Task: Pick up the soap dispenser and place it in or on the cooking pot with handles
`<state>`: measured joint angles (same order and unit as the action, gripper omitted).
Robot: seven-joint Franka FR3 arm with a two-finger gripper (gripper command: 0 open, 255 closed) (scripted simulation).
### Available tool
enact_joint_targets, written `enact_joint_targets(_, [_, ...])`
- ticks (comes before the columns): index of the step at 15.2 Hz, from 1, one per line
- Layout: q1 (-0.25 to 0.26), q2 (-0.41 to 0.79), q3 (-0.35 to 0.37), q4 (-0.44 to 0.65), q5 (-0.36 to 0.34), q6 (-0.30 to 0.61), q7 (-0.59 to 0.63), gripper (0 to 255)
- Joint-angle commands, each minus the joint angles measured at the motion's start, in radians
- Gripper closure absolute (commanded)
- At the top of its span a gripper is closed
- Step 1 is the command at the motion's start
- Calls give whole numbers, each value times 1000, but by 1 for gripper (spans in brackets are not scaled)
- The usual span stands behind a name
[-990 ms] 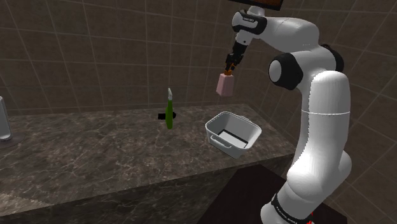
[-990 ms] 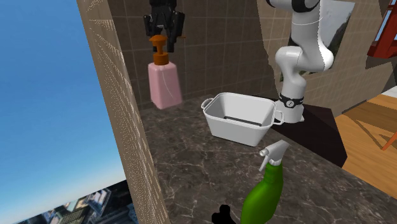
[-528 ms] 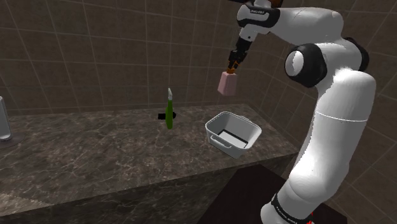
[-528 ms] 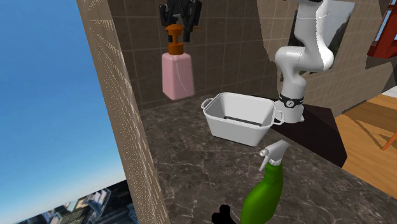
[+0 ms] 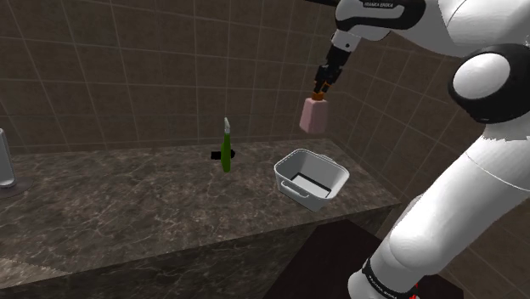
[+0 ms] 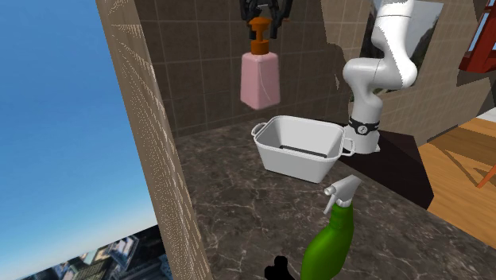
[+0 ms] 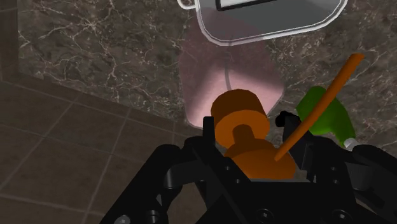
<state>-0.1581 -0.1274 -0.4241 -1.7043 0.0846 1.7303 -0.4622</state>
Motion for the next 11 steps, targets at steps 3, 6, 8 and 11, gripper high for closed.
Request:
enact_joint_targets(3, [9, -162, 49, -123, -64, -22, 71, 255])
enact_joint_targets(6, [5, -273, 90, -197, -94, -52, 119, 255])
enact_joint_targets(8, [2, -343, 118, -240, -108, -77, 148, 255])
enact_joint_targets(11, [-4, -408, 143, -291, -117, -89, 173, 255])
